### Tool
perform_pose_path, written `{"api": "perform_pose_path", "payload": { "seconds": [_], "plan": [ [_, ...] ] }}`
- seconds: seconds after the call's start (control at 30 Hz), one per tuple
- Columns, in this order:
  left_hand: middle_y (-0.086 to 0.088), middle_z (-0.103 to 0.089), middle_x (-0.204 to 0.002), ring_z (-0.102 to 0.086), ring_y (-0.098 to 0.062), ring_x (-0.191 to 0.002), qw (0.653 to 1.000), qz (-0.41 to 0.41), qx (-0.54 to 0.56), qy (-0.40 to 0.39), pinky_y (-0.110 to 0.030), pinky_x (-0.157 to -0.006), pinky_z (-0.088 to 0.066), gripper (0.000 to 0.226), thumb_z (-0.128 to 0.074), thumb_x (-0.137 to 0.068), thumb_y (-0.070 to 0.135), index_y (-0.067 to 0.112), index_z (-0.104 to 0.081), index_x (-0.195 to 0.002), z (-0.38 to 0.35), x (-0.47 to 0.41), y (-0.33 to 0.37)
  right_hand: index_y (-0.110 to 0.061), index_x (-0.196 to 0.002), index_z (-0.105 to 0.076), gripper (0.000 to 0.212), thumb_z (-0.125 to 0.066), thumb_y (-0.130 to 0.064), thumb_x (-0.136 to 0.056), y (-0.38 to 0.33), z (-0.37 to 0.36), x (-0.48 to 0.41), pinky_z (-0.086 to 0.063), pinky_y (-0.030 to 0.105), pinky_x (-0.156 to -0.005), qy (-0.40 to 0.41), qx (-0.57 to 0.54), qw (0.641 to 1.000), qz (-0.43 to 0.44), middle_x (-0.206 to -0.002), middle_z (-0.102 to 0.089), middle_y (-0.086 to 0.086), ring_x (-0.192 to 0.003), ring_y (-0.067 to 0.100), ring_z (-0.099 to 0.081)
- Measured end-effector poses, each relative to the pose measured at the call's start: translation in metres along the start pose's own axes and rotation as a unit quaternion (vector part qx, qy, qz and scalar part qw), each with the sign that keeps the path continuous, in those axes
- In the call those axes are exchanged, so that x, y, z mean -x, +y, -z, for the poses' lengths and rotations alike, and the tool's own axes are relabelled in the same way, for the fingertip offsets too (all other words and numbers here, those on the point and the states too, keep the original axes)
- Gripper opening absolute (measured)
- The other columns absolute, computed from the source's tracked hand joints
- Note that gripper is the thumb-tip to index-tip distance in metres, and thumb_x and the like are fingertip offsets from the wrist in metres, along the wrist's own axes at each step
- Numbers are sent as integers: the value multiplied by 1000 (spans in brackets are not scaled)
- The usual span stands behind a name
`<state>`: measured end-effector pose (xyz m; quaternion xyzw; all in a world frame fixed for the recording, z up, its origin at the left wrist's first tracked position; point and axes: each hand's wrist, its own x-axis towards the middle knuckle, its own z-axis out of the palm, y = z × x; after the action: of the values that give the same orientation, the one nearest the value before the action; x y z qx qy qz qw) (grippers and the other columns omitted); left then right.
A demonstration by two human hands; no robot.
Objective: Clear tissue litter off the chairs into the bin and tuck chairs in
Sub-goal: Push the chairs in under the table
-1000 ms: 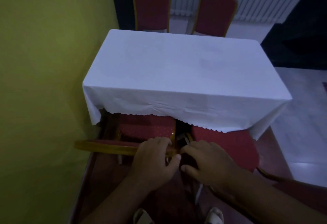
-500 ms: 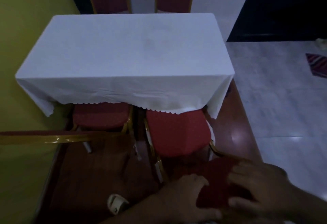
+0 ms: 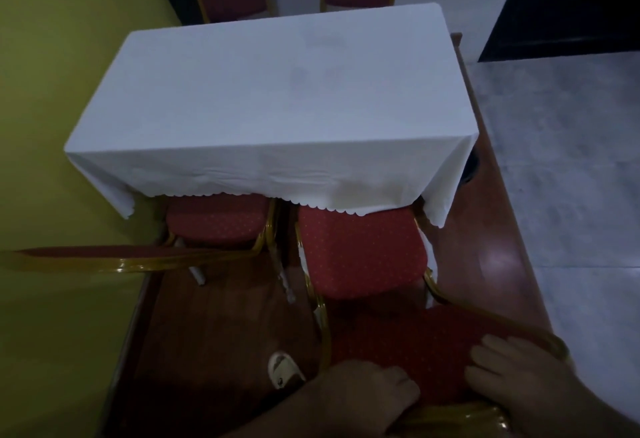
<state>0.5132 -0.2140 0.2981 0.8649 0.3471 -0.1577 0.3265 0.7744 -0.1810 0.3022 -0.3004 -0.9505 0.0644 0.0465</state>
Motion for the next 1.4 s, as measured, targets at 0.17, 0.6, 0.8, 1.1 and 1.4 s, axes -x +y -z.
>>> {"api": "perform_pose_path", "payload": {
  "seconds": [0.17,0.6,0.8,1.1,1.4],
  "plan": [
    [-3,-65,-126,-68,-22,-99,992,-24,20,121,-43,-65,-57,49,-44,-95,54,19,-52,-129,1,41,-30,-33,-78,-54,44,-67,-73,-70,-16,-2,-40,-27,27,-62,20,-54,998,-21,-75,-49,-12,-72,7,-44],
    [1,-58,-109,-56,-22,-91,949,122,-15,289,-45,-73,-48,43,-35,-95,55,22,-53,-117,13,91,-130,-22,-65,-61,60,-47,-77,-83,-41,-18,-169,-37,25,-53,106,-20,992,-66,-65,-54,-6,-58,15,-52],
    [2,-57,-99,-55,-20,-84,938,133,-33,319,-42,-67,-49,42,-39,-92,59,22,-53,-106,28,79,-161,-20,-68,-61,57,-58,-76,-78,-24,-26,-193,-41,32,-48,131,13,988,-85,-68,-56,-3,-60,18,-54],
    [5,-54,-94,-53,-15,-78,933,112,-5,343,-38,-59,-51,38,-44,-90,58,24,-51,-104,42,67,-185,-21,-68,-55,58,-61,-79,-73,-12,-24,-211,-42,33,-47,136,16,983,-122,-68,-53,-3,-61,18,-52],
    [17,-52,-83,-51,-1,-75,925,156,91,333,-33,-64,-49,45,-22,-90,76,38,-48,-91,74,45,-172,-39,-100,-56,69,-33,-95,-67,-8,-3,-201,-40,35,-76,-60,-111,964,-234,-94,-47,-20,-88,1,-39]
  ]
}}
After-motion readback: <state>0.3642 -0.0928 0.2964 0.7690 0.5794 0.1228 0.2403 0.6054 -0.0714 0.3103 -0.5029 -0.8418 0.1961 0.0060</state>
